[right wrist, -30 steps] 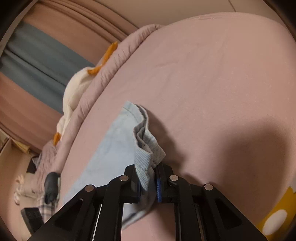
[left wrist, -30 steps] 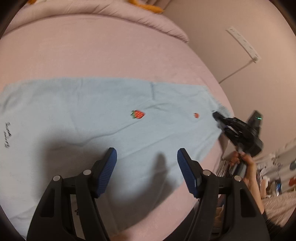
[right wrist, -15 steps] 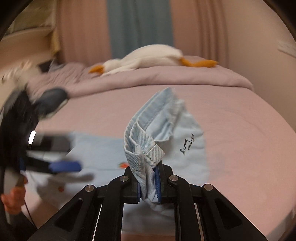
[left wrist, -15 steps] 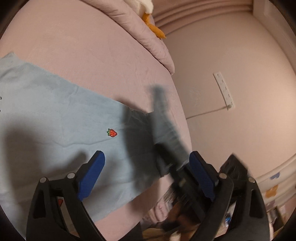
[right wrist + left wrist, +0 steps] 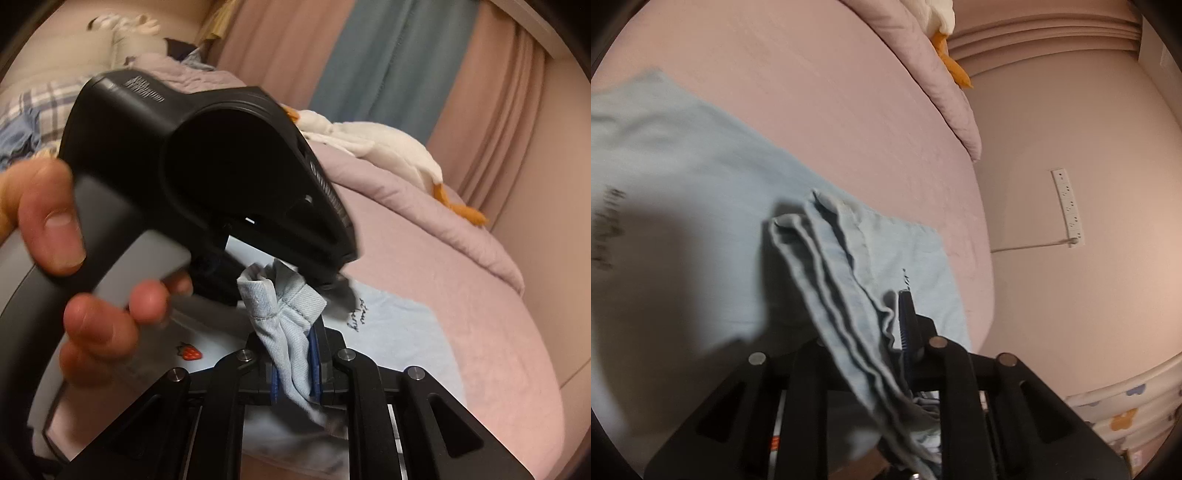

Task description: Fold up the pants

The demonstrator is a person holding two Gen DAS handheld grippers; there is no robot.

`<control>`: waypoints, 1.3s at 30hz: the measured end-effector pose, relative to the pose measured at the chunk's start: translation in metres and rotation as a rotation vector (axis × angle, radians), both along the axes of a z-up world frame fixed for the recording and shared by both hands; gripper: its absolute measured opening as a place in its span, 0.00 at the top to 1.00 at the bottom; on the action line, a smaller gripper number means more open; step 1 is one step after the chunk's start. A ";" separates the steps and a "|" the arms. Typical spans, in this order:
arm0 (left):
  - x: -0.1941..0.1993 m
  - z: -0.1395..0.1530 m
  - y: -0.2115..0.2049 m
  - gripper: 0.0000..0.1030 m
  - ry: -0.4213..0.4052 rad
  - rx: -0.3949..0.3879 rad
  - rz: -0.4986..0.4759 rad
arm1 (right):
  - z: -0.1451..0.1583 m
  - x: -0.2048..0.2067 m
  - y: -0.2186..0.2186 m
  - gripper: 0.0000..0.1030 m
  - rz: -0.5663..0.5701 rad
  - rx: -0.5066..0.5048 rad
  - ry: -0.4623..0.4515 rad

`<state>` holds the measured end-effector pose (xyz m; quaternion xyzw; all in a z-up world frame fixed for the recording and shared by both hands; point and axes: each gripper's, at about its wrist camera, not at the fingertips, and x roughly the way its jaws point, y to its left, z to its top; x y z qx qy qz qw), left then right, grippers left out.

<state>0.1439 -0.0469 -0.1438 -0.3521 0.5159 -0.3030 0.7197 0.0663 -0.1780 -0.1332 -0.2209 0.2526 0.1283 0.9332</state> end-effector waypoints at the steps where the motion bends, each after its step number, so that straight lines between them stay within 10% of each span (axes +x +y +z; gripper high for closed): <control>1: -0.001 0.003 0.005 0.87 -0.016 0.021 0.004 | 0.001 0.000 0.003 0.87 0.007 -0.001 -0.001; 11: 0.005 -0.002 0.041 0.82 -0.077 0.168 0.061 | -0.011 -0.001 0.041 0.87 0.130 -0.044 0.040; 15: 0.002 -0.008 0.060 0.66 -0.087 0.290 0.086 | -0.025 -0.002 0.045 0.60 0.155 -0.053 0.152; 21: -0.017 0.010 0.091 0.53 -0.175 0.385 0.141 | 0.007 -0.014 -0.014 0.49 0.254 0.288 0.327; 27: -0.039 0.032 0.061 0.55 -0.312 0.377 0.027 | 0.030 0.025 -0.106 0.51 0.075 0.631 0.416; 31: -0.050 0.030 0.012 0.60 -0.350 0.324 -0.152 | 0.033 0.047 -0.116 0.81 0.014 0.564 0.421; 36: -0.047 -0.008 -0.005 0.69 -0.274 0.418 -0.140 | 0.022 0.082 -0.071 0.87 0.158 0.366 0.573; 39: -0.051 -0.030 0.028 0.95 -0.191 0.362 -0.045 | 0.009 0.076 -0.037 0.87 0.232 0.248 0.618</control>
